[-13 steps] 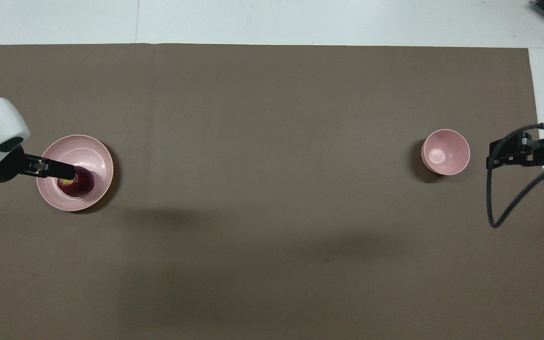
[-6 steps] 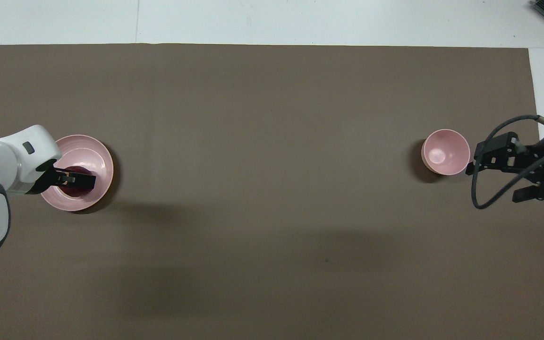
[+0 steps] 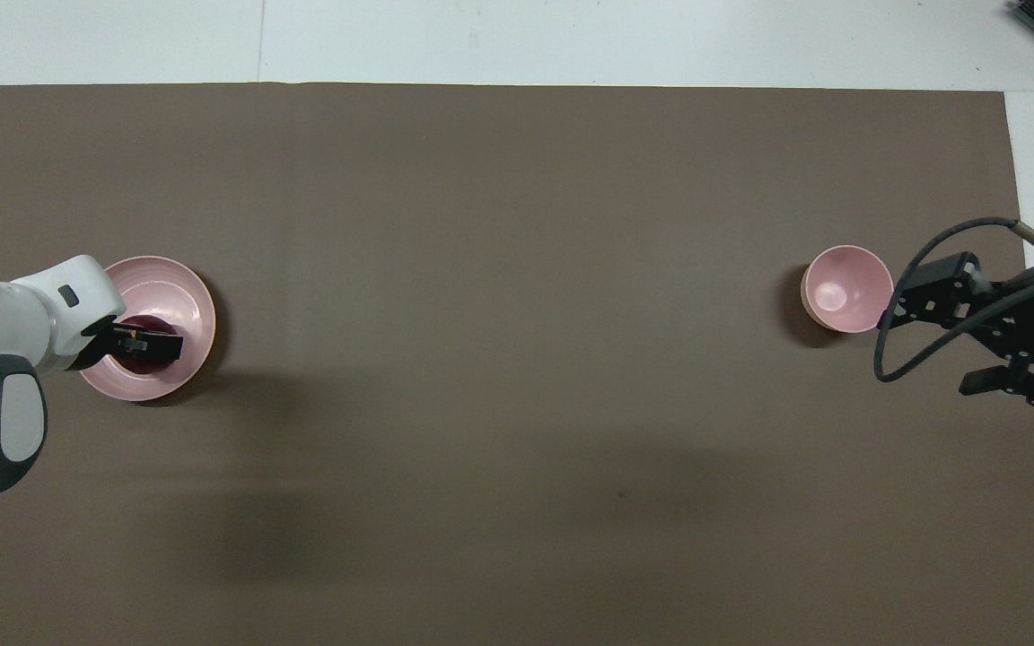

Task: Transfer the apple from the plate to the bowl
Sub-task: 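Grasp the apple with the left gripper while the right gripper approaches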

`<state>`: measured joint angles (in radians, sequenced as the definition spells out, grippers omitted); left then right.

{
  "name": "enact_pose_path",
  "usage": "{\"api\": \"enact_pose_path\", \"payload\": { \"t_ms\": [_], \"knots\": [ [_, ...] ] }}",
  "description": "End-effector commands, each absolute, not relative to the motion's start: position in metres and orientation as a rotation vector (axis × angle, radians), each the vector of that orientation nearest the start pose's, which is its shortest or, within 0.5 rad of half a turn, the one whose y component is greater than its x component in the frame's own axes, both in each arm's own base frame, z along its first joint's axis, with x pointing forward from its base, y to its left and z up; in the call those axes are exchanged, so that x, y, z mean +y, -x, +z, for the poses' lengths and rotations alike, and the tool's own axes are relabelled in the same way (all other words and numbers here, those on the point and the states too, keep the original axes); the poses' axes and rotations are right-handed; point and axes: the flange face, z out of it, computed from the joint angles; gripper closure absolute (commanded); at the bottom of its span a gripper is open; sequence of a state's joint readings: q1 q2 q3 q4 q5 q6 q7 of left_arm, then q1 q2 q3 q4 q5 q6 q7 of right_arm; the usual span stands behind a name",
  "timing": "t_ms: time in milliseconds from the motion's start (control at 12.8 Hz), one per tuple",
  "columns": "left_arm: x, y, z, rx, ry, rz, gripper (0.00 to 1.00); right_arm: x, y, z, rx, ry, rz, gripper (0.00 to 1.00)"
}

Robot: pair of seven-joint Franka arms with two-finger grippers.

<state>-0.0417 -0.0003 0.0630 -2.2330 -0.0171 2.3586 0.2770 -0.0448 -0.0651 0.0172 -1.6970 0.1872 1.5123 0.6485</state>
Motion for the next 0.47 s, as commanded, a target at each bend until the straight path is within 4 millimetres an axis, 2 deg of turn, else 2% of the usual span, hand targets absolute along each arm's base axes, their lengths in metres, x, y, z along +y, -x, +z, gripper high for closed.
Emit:
{"api": "enact_pose_path", "payload": {
  "t_ms": [0, 157, 392],
  "knots": [
    [0.022, -0.542, 0.368, 0.379, 3.091, -0.243, 0.00, 0.013, -0.506, 0.577, 1.041, 2.769, 0.278, 0.00],
    [0.031, -0.543, 0.356, 0.355, 3.092, -0.233, 0.00, 0.011, -0.504, 0.560, 1.109, 2.680, 0.361, 0.00],
    [0.036, -0.532, 0.344, 0.384, 3.097, -0.176, 0.00, 0.016, -0.501, 0.542, 1.140, 2.544, 0.470, 0.00]
  ]
}}
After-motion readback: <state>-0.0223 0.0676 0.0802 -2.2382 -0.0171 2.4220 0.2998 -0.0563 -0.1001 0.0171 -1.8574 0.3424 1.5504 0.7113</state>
